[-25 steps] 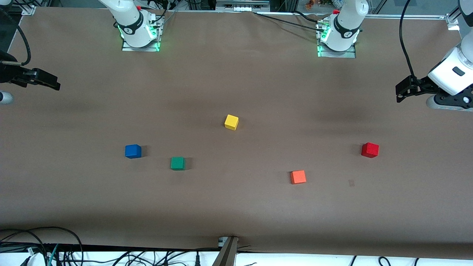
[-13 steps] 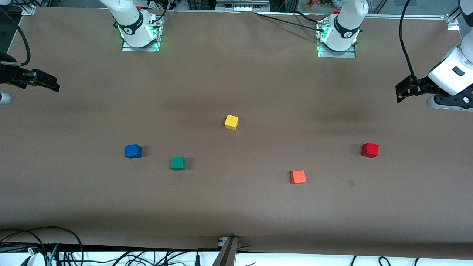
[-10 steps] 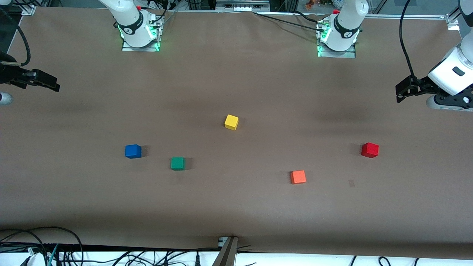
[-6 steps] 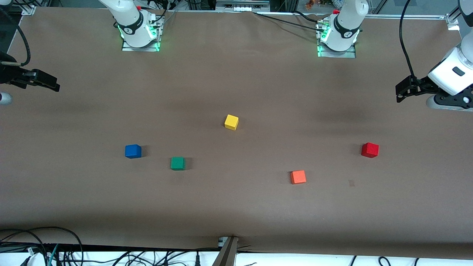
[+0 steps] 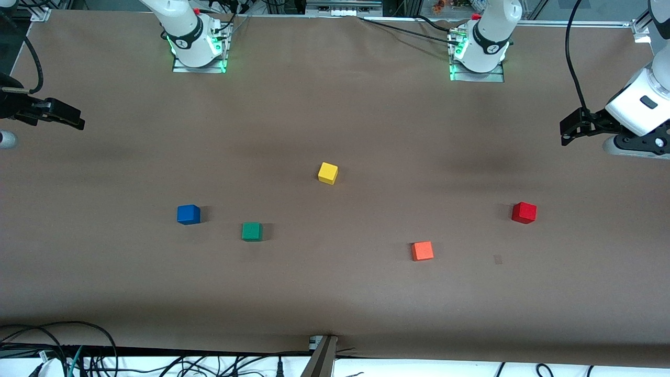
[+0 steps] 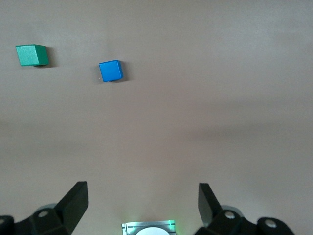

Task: Pass red block to right arm, stack on blue

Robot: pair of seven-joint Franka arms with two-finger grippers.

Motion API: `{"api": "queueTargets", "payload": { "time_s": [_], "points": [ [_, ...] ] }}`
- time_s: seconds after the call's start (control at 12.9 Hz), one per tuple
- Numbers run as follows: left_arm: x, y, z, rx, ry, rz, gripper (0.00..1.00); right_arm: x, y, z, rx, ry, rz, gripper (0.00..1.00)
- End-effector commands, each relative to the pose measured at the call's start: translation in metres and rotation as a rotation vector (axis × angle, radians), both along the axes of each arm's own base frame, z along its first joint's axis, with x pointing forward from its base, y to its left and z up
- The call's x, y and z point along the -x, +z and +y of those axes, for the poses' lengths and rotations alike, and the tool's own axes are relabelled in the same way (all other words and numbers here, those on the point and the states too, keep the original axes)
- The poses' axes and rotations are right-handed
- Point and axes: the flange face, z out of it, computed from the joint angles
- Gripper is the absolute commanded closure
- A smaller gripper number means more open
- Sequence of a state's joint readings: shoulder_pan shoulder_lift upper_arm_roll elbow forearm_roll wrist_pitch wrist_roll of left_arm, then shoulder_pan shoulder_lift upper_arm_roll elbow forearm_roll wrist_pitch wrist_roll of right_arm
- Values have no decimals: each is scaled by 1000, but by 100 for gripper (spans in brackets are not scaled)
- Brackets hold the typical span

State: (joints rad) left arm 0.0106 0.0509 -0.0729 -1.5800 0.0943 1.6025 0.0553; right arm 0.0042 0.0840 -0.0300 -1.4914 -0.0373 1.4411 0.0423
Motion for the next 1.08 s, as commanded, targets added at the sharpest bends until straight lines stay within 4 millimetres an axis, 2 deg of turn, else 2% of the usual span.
{"api": "queueTargets", "payload": {
  "time_s": [0.0,0.08,0.23,0.39,0.62,0.85,1.0],
  "points": [
    [-10,-22,3,4,-10,50,0,0,2,-1,-3,7,-5,0],
    [-16,-37,7,6,0,76,0,-1,2,-1,-3,10,-7,0],
    [-23,-53,12,7,4,98,0,-3,-3,-1,-3,10,2,0],
    [-35,-85,26,10,25,142,0,-5,-8,1,-8,8,11,0],
    [-60,-136,46,16,45,121,0,-12,-24,7,-29,14,38,0],
    [-78,-173,46,21,23,78,0,-15,-32,10,-56,9,53,0],
    [-81,-212,59,28,33,57,0,-15,-34,10,-57,11,61,0]
  ]
}}
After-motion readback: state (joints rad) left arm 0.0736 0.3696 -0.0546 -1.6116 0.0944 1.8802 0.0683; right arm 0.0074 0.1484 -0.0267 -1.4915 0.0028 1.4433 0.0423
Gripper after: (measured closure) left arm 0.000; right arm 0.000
